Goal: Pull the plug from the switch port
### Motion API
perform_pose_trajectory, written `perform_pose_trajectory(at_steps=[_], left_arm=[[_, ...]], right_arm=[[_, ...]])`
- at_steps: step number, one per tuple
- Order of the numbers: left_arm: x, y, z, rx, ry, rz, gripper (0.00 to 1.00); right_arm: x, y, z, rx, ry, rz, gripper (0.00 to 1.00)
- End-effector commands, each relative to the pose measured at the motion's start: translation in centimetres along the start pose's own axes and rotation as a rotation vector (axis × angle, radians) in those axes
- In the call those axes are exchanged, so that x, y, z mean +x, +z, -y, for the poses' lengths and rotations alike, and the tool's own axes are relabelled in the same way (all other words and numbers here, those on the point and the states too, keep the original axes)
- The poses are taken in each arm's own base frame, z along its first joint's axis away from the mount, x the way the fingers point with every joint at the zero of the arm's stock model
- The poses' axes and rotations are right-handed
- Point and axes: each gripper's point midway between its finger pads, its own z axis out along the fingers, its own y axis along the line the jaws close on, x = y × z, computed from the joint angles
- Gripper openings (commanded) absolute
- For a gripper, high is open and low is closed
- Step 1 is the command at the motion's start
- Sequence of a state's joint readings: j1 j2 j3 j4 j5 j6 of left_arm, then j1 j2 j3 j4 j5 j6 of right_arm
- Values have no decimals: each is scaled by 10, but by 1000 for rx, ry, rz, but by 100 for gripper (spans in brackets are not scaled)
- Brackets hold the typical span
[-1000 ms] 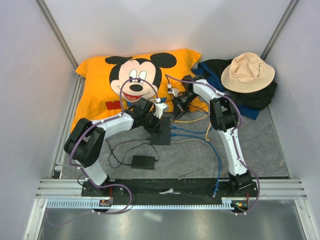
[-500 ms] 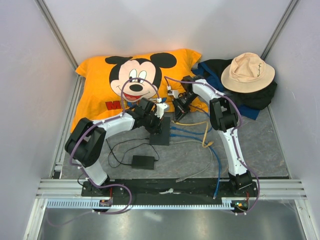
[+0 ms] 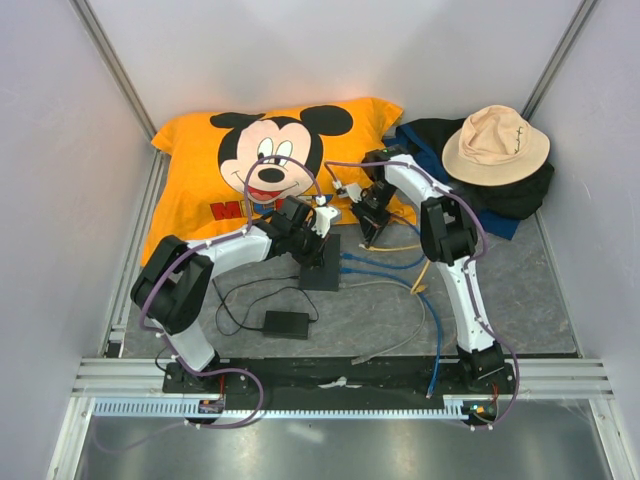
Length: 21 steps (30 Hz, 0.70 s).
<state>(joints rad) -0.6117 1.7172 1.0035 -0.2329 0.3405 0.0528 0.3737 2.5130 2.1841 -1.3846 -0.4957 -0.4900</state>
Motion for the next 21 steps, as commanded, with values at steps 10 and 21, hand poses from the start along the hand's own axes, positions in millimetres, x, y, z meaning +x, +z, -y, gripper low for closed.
perform_pose_trajectory(at_steps=[10, 21], left_arm=[[37, 7, -3, -39, -27, -122, 2], [30, 4, -2, -39, -14, -99, 2]], right_arm=[[46, -111, 115, 332, 209, 304, 0], [131, -168, 168, 553, 385, 340, 0]])
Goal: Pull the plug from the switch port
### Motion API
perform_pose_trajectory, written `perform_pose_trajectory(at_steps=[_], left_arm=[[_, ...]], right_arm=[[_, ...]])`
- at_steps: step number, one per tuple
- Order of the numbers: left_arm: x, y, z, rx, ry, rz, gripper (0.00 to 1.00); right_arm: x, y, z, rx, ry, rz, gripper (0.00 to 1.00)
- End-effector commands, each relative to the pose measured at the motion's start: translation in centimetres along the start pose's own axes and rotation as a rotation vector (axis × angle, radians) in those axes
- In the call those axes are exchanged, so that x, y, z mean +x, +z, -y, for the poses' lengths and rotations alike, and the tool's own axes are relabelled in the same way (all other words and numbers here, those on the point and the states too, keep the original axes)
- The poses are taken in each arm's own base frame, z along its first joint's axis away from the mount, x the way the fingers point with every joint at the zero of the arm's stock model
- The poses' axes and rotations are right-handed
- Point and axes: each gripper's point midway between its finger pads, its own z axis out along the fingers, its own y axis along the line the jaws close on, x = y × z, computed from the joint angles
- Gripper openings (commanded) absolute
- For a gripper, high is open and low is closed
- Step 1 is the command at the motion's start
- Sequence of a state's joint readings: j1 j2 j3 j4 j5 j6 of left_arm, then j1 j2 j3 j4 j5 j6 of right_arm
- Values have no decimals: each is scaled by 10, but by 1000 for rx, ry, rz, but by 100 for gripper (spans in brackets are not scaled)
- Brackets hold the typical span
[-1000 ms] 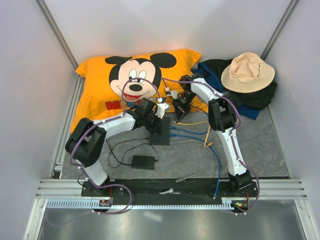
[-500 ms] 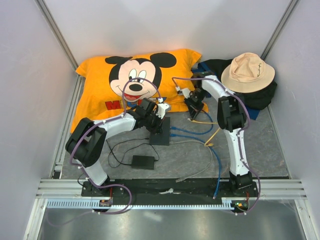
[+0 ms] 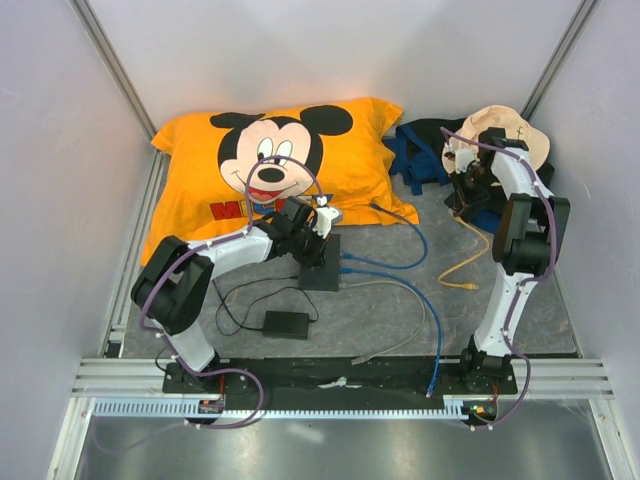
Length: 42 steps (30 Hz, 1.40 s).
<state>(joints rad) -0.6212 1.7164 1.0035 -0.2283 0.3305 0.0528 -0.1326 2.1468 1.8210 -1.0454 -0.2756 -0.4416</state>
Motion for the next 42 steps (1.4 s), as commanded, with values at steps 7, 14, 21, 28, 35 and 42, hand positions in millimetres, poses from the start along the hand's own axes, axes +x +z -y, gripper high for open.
perform_pose_trajectory(at_steps=[7, 14, 21, 28, 35, 42], left_arm=[[33, 2, -6, -47, -8, -100, 2], [26, 2, -6, -50, -5, -85, 2], [27, -2, -5, -50, -1, -80, 2], [31, -4, -9, -70, 29, -85, 2], [30, -3, -11, -79, 38, -88, 2], [48, -7, -19, -123, 47, -131, 2]], right_arm=[[-3, 3, 28, 161, 15, 22, 43], [-70, -56, -20, -39, -74, 309, 98], [-83, -50, -134, -475, -303, 326, 98], [-53, 18, -219, -688, -482, 36, 88], [-2, 54, -254, -786, -592, -133, 84], [27, 76, -271, -817, -603, -246, 82]])
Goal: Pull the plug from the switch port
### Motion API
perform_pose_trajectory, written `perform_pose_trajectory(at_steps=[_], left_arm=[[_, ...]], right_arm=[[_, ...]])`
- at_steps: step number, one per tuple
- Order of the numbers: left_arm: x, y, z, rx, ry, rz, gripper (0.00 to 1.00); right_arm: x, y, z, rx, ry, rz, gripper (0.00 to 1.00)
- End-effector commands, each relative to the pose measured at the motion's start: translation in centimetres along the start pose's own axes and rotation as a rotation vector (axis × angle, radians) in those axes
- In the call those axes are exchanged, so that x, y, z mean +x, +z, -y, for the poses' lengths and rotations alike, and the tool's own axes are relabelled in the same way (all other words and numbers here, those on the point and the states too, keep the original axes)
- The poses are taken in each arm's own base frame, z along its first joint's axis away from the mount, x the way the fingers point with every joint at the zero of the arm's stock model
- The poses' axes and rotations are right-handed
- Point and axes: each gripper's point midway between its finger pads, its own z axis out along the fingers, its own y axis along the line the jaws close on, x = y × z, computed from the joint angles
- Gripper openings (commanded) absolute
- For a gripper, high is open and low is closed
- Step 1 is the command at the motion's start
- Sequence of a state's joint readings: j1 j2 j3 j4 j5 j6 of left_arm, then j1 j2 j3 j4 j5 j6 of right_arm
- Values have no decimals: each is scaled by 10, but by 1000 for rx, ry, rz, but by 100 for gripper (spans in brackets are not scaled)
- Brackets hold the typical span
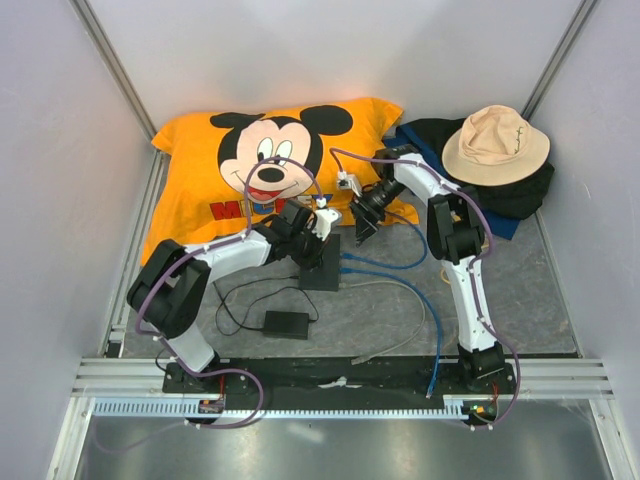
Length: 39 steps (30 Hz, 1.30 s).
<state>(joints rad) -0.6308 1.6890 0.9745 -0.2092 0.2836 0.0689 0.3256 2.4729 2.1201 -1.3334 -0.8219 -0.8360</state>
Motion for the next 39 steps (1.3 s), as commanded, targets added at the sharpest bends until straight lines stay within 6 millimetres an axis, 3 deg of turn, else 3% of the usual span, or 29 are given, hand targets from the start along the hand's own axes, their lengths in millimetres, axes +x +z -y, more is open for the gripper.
perform_pose_trajectory(at_steps=[1, 6, 8, 9, 11, 17, 25, 36, 39], left_arm=[[51, -4, -16, -89, 24, -151, 2], [65, -7, -22, -122, 49, -181, 2], [64, -7, -22, -119, 48, -179, 2], [64, -7, -22, -119, 46, -181, 2], [62, -7, -21, -116, 42, -175, 2], [63, -7, -21, -118, 48, -179, 2], [63, -6, -20, -110, 42, -181, 2], [62, -5, -20, -108, 39, -180, 2], [62, -5, -20, -106, 39, -180, 2]], right_arm=[[34, 22, -28, -117, 56, -127, 81], [32, 35, -41, -184, 93, -102, 79], [28, 40, -39, -179, 129, -110, 74], [35, 48, -30, -173, 162, -136, 71], [30, 51, -20, -145, 193, -147, 67], [44, 68, -4, -104, 293, -190, 61], [49, 80, -7, -121, 332, -206, 58], [61, 91, 2, -94, 416, -233, 50], [64, 95, 9, -61, 447, -244, 40]])
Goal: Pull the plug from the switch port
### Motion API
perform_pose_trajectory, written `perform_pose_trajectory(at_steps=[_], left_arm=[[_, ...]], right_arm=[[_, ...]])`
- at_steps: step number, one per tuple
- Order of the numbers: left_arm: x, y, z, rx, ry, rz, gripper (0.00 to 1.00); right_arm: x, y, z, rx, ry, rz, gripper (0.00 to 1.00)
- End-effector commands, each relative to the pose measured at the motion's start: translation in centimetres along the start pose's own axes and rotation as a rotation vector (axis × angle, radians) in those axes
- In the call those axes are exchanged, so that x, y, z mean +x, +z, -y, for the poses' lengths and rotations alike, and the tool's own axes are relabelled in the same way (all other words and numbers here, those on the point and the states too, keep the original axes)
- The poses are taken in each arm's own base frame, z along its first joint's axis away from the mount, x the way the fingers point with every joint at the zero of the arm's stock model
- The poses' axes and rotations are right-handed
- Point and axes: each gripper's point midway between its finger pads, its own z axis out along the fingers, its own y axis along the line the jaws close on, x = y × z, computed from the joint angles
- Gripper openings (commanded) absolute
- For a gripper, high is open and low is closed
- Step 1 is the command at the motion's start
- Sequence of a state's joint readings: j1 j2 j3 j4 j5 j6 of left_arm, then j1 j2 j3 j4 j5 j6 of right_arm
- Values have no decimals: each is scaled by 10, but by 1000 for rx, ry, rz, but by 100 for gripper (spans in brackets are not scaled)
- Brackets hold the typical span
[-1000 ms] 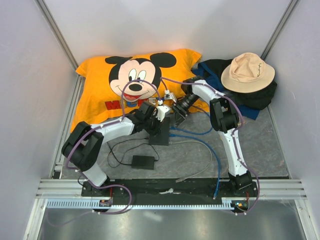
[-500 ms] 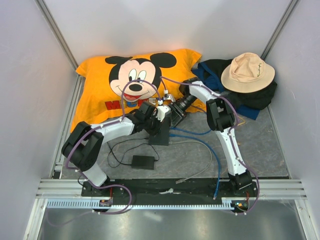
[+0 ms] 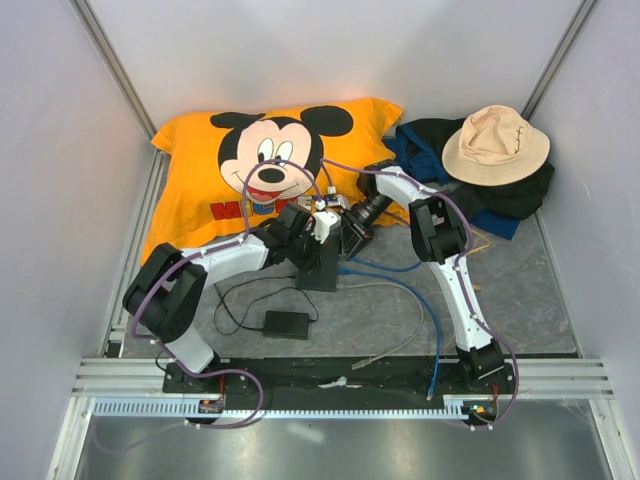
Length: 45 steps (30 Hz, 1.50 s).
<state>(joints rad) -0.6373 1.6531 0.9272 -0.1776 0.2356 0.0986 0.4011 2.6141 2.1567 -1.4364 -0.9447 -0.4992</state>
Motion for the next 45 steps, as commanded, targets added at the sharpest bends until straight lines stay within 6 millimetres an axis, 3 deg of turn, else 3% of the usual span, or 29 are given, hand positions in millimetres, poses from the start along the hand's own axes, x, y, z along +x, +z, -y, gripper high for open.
perform_pose_trajectory(at_steps=[1, 9, 13, 19, 29, 32, 37, 41, 42, 45], left_arm=[[58, -1, -12, -57, 4, -196, 2], [58, 1, -11, -50, 3, -204, 2], [60, 2, -11, -48, 1, -211, 2], [61, 4, -9, -43, 4, -222, 2], [61, 5, -7, -37, 14, -229, 2], [61, 5, -7, -37, 13, -230, 2], [63, 7, -7, -34, 11, -239, 2], [63, 8, -6, -31, 11, -245, 2], [64, 8, -6, -32, 11, -248, 2], [64, 8, -6, -32, 11, -250, 2]], right_arm=[[21, 34, 77, 180, 17, -113, 37], [11, 34, 73, 167, 43, -70, 47], [-1, 32, 75, 197, 51, -29, 45], [3, 34, 91, 262, 74, -46, 40], [-27, 24, 88, 294, 50, 39, 49], [-22, 24, 101, 341, 61, 21, 44], [-25, 24, 102, 327, 85, 40, 39], [-25, 24, 104, 339, 101, 42, 29], [-25, 23, 104, 339, 100, 43, 22], [-26, 23, 104, 338, 99, 45, 17]])
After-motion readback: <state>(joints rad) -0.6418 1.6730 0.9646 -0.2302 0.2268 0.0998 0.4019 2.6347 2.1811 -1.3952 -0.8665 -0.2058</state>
